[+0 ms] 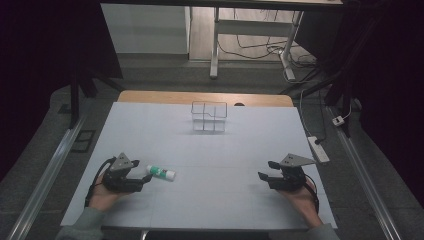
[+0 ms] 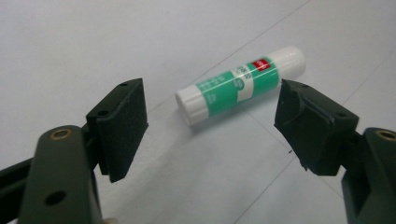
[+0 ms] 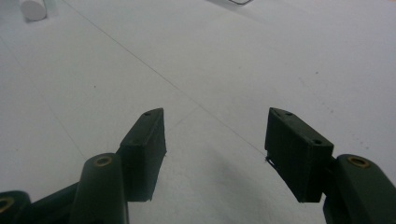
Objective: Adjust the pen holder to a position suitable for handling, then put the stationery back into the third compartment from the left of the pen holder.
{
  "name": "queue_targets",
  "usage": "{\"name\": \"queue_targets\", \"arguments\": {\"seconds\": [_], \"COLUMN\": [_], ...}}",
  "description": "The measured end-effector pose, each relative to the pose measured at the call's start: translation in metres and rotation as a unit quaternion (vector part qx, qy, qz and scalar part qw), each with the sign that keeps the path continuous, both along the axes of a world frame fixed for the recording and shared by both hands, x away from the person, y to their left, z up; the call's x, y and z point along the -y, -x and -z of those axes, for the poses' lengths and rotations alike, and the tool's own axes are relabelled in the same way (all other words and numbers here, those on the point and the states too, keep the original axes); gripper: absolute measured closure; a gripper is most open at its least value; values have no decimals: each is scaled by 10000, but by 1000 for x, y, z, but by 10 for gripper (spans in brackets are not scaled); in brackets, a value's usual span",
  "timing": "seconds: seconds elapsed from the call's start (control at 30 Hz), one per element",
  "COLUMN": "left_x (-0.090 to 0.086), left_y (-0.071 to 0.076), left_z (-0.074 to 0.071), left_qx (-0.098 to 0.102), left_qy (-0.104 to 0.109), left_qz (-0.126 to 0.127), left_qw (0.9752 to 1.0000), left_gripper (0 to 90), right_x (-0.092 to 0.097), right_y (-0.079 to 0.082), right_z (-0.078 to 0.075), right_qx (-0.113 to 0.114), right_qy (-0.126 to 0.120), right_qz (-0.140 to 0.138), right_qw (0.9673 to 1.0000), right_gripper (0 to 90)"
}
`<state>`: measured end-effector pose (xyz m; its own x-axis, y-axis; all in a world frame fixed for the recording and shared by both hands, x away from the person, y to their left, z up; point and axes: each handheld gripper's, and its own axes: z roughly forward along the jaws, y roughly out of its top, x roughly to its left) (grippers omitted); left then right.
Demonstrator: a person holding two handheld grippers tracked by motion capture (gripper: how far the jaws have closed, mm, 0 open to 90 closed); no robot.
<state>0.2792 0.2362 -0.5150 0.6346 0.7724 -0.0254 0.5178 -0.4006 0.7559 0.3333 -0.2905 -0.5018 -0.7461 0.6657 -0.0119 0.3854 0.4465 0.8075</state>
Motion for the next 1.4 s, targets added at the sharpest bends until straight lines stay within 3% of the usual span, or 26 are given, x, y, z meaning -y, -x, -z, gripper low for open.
{"name": "queue_targets", "arguments": {"seconds": [0.1, 0.37, 0.6, 0.97, 1.2, 1.4], "left_x": [2, 14, 25, 40, 47, 49], "left_y": [-3, -15, -26, -39, -48, -54], "left_z": [-7, -19, -24, -30, -34, -31], "left_qx": [7, 8, -117, -134, -115, -249], "left_qy": [22, -179, -442, -724, -1046, -1388], "left_qz": [168, 688, 1193, 1617, 2072, 2399], "left_qw": [9999, 9975, 9918, 9841, 9726, 9605], "left_gripper": [269, 264, 260, 275, 290, 295], "right_x": [2, 10, 11, 8, 8, 9], "right_y": [1, 2, 3, 3, 4, 4], "right_z": [0, 0, 2, 5, 5, 6], "right_qx": [8, 25, -6, -62, -79, -91], "right_qy": [-16, -47, -25, 94, 114, 111], "right_qz": [41, 99, 89, 32, 1, 21], "right_qw": [10000, 9999, 10000, 9999, 9999, 9999], "right_gripper": [370, 367, 368, 365, 364, 364]}}
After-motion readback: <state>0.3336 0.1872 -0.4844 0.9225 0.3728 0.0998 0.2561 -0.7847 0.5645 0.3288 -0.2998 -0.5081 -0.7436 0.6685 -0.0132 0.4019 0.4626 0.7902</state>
